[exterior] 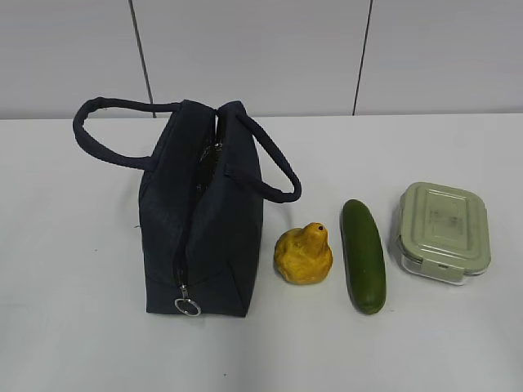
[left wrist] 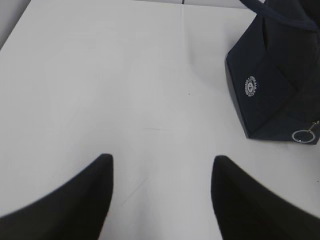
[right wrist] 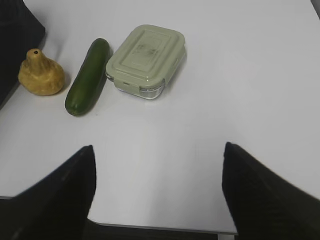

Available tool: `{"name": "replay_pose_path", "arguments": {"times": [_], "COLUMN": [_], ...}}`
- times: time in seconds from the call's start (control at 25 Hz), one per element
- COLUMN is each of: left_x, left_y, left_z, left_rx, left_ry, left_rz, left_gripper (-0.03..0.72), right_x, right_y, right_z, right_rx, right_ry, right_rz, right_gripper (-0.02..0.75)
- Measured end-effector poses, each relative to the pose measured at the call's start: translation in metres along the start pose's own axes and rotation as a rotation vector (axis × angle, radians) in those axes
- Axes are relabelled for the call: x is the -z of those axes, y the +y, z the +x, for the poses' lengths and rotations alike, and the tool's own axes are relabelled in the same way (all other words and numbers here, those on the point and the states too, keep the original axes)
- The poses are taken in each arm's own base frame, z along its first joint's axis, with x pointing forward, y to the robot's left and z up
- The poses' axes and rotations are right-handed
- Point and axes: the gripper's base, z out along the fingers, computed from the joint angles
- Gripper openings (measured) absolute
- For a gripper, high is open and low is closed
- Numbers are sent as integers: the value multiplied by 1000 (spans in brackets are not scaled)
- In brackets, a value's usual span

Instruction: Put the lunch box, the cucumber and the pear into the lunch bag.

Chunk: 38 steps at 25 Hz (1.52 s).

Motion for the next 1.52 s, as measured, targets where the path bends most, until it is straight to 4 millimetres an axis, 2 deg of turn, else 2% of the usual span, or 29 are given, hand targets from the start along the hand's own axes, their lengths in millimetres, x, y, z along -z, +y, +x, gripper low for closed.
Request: {"name": "replay_pose_path", "arguments": {"times": [0.6,0.76,0.88,1.24,1.52], "left_x": [0,-5,-10,-37,-89], "left_y": [0,-1,-3,-18,-37], "left_z": [0,-6,-24,-104,-150], "left_rx": [0,2,4,57,95], "left_ry": [0,36,75,202,372], "left_rz": [0,3,5,73,205], "left_gripper": [434,434,434,434,434], "right_x": [0,0,0,0,0], "right_y": [0,0,0,0,0], "right_z": [0,0,0,0,0], "right_rx": [-2,-2,0,0,0], "right_ry": [0,0,0,0,0], "right_rz": [0,0,0,0,0], "right_gripper": [583,583,583,582,583]}}
